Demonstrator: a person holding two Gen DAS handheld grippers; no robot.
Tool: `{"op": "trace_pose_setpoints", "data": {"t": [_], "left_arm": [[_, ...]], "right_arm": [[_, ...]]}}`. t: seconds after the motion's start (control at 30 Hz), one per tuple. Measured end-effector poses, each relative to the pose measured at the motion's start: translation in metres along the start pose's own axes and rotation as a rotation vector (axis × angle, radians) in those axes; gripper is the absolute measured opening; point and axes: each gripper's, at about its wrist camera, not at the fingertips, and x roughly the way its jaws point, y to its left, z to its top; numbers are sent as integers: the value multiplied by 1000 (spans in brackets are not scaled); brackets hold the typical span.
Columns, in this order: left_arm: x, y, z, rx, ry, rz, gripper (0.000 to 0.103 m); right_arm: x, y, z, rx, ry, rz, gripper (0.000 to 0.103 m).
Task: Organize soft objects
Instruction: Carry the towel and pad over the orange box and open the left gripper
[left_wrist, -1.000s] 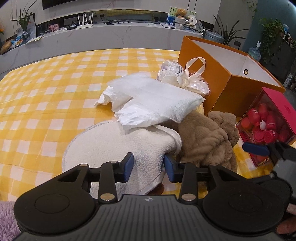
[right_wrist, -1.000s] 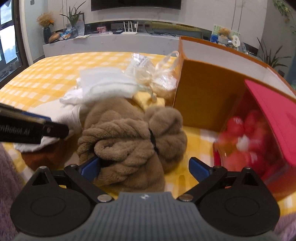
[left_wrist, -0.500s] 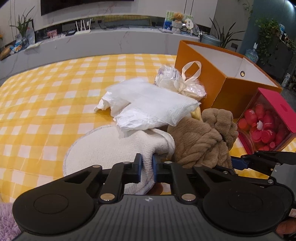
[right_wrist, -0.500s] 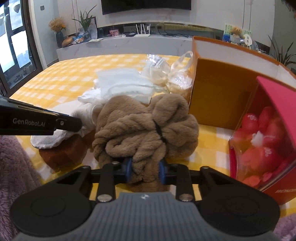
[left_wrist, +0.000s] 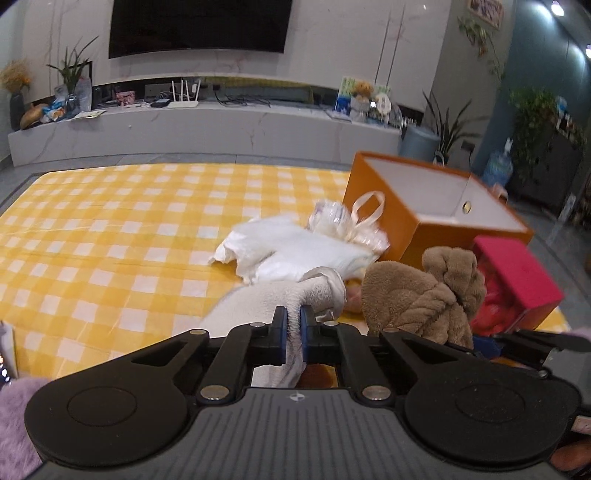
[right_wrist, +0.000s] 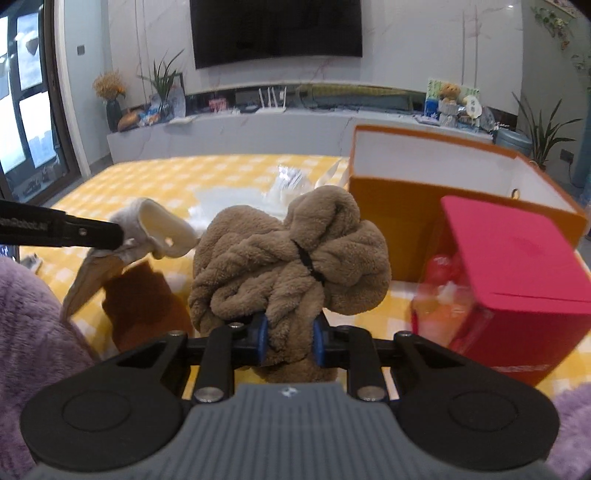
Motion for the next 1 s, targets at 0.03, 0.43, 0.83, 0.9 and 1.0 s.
{"op": "trace_pose_setpoints", "data": {"t": [0.03,0.43,0.83,0.9,1.0], "left_arm": [[-7,-2,1,-6,-17,-5,7],[-44,-53,22,56,-146,-101,7],[-26,-112,59,181,-191,-212,7],[-19,-120,68,200,-196,-232,7],[-7,-133,80,231,-200,-258,7]], "right_arm": [[-6,-2,0,7,-9,-3,23],[-72,-27,2,60,-141,-38,23],[-108,-78,39,54,-219,-131,23],[-109,-87,48,36,-220,-147,23],[-106,-102,64,16,-211,-160,23]]}}
